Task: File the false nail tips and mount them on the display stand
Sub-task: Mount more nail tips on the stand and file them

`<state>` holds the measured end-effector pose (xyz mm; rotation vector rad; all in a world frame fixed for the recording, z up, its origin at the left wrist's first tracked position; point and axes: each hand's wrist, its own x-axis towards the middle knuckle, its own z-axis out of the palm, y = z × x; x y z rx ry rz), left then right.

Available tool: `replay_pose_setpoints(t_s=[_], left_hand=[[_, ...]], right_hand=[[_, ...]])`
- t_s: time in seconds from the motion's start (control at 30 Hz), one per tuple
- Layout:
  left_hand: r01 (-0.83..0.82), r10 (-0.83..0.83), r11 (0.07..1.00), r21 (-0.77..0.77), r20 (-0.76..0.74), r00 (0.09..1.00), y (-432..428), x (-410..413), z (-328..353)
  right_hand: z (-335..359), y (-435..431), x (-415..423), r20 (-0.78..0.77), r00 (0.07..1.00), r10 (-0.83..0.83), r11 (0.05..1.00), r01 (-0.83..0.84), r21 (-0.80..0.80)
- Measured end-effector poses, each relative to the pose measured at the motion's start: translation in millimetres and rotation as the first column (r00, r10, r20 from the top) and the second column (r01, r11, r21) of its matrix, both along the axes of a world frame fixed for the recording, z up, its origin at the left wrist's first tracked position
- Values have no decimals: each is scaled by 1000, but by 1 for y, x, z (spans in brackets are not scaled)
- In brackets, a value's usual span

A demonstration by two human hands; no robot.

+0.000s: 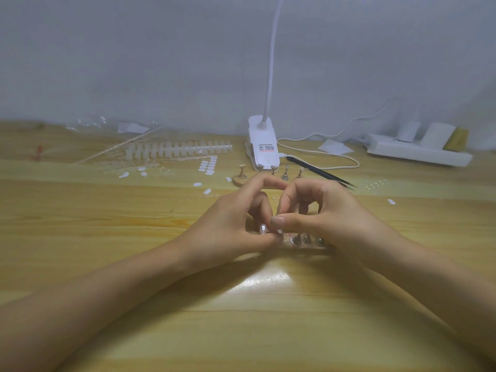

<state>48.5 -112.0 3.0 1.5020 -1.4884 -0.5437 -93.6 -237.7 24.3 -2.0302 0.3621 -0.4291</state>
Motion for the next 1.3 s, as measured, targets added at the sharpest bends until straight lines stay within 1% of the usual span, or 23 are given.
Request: replay_pose_setpoints(t_s=[0.07, 0.1, 0.13, 0.17, 0.2, 0.23, 0.27, 0.33, 0.37, 0.4, 0.43, 0.47, 0.53, 0.57, 0.63, 0.7, 0.83, 0.93, 1.03, 1.1, 1.2, 1.23, 1.3], left_hand=[[3, -3, 1000, 0, 8, 1000, 0, 0, 0], [8, -8, 1000, 1, 15, 1000, 0, 1, 0], [15, -15, 1000, 9, 22, 1000, 0, 3, 1], [27, -27, 999, 24, 26, 999, -1, 5, 1], [37, -38, 999, 37, 24, 999, -2, 7, 2], [35, -35, 999, 38, 10, 999, -3, 9, 4], [19, -18, 999, 30, -36, 999, -4, 10, 6], [-41, 40, 999, 0, -202, 978, -6, 14, 10], [-86, 82, 996, -7, -243, 966, -7, 17, 11], [-130, 122, 991, -24, -213, 969, -8, 21, 12], [-159, 152, 986, -49, -109, 982, -9, 25, 11], [-159, 162, 985, -66, 38, 986, -10, 29, 10], [-116, 127, 992, -51, 348, 929, -13, 31, 8], [-90, 89, 996, -18, 453, 887, -16, 32, 5], [-58, 22, 997, 43, 574, 819, -20, 30, 0], [-57, 3, 996, 68, 621, 784, -20, 28, -1], [-65, 34, 997, 29, 604, 797, -16, 35, 1], [-64, 75, 997, -40, 607, 792, -16, 41, 2], [-62, 105, 993, -96, 552, 827, -16, 43, 0], [-88, 123, 992, -96, 467, 876, -18, 41, 0], [-112, 131, 991, -69, 400, 907, -21, 38, -1], [-111, 125, 992, -58, 390, 912, -22, 36, -1], [-113, 115, 993, -26, 366, 924, -22, 34, 0]], right_hand=[[0, 0, -1, 30, 999, -15, 997, 13, 80], [2, -3, -1, 58, 997, -46, 987, 37, 154], [4, -9, -2, 83, 993, -88, 979, 71, 191], [8, -19, -3, 99, 986, -136, 984, 123, 129], [10, -31, -6, 99, 978, -184, 981, 188, -38], [12, -42, -9, 77, 972, -220, 951, 231, -205], [12, -52, -12, 37, 971, -237, 917, 236, -320], [5, -63, -15, -71, 967, -243, 895, 195, -401], [2, -64, -15, -108, 966, -235, 895, 172, -411], [-1, -65, -14, -126, 966, -225, 892, 152, -425], [-3, -65, -13, -124, 969, -212, 893, 140, -428], [-5, -65, -12, -107, 976, -191, 895, 128, -427], [-7, -63, -8, -55, 989, -139, 896, 102, -433], [-8, -61, -7, -33, 993, -114, 894, 88, -439], [-10, -58, -5, -1, 997, -80, 881, 71, -467], [-10, -58, -5, 29, 995, -93, 869, 95, -486], [-1, -71, -12, 47, 985, -168, 892, 172, -417], [3, -83, -20, -10, 964, -265, 853, 230, -468], [5, -86, -24, -127, 940, -317, 805, 196, -559], [4, -82, -22, -138, 948, -288, 792, 155, -591], [0, -67, -11, -71, 988, -135, 818, 71, -570], [-3, -62, -7, -80, 992, -99, 836, 39, -548], [-8, -57, -1, -126, 988, -93, 839, 10, -543]])
